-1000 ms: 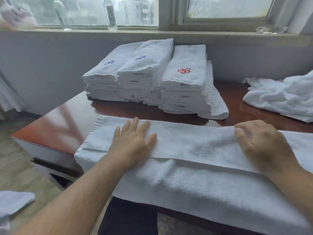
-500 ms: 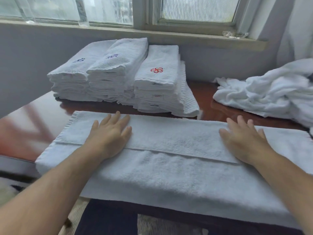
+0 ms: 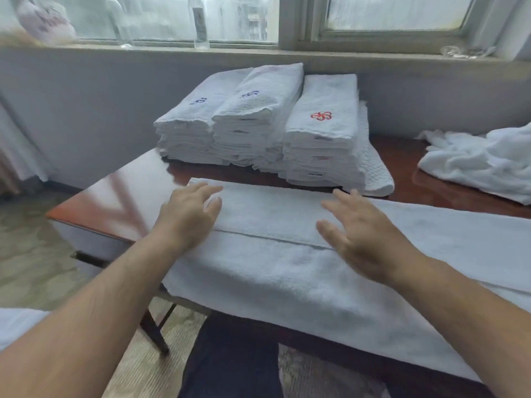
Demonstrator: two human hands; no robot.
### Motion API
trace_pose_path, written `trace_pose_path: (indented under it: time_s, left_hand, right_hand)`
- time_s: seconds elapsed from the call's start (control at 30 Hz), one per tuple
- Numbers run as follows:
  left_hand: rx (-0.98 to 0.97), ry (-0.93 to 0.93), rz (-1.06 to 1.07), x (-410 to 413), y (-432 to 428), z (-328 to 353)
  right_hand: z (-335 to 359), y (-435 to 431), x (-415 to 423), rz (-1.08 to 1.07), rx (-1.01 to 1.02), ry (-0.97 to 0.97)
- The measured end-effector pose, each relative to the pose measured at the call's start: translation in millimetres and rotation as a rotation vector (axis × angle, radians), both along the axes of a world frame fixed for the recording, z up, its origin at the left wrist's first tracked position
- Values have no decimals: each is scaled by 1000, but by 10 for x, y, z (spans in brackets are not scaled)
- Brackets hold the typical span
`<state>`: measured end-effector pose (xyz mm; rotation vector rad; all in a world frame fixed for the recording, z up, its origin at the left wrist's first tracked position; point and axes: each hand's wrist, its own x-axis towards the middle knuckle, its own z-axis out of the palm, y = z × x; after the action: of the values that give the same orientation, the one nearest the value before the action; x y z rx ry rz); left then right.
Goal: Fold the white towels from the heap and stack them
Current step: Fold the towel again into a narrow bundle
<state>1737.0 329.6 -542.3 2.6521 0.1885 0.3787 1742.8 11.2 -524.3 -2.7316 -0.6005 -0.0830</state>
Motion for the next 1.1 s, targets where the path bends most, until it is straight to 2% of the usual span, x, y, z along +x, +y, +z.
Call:
trace_pose_path:
  time_s: [0.1, 0.17, 0.27, 0.37, 0.43, 0.5, 0.57, 0.63, 0.7, 0.77, 0.83, 0.9, 1.0, 1.1]
  left_hand:
    - [183, 203, -85, -127, 243, -120]
    - [234, 240, -92, -103, 349, -151]
    - [237, 231, -96, -14, 347, -107]
    - [196, 63, -76, -20, 289, -36]
    - [70, -114, -43, -135, 268, 1]
    - [-164, -302, 21, -315, 247, -25]
    - [-388, -441, 150, -562, 183, -135]
    - [-546, -497, 339, -788, 96, -297]
    - [-592, -511, 551, -946, 75, -443]
    - [-633, -444, 649, -1048, 122, -528]
    - [-715, -216, 567, -1113, 168, -576]
    - [-788, -31, 441, -1144, 209, -651]
    - [-778, -37, 424, -1178, 290, -720]
    - [-816, -62, 461, -1182, 325, -699]
  right_hand:
    - [-123, 388, -24, 142, -157, 100]
    - [-181, 487, 23, 148, -230, 130]
    - [-204, 505, 103, 133, -258, 112]
    - [-169, 527, 28, 111, -208, 0]
    - [-133, 557, -182, 153, -94, -224]
    - [-127, 639, -448, 269, -10, -435]
    - [-191, 757, -683, 342, -93, -551]
    - [-269, 888, -845, 305, -237, -517]
    - [-332, 990, -957, 250, -348, -425]
    - [-397, 1021, -1014, 237, -433, -390]
    - [-475, 1007, -1035, 254, -497, -429]
    - [-550, 985, -1039, 298, -494, -584]
    - [-627, 930, -1015, 319, -440, -659]
    - [-716, 889, -975, 350, -476, -764]
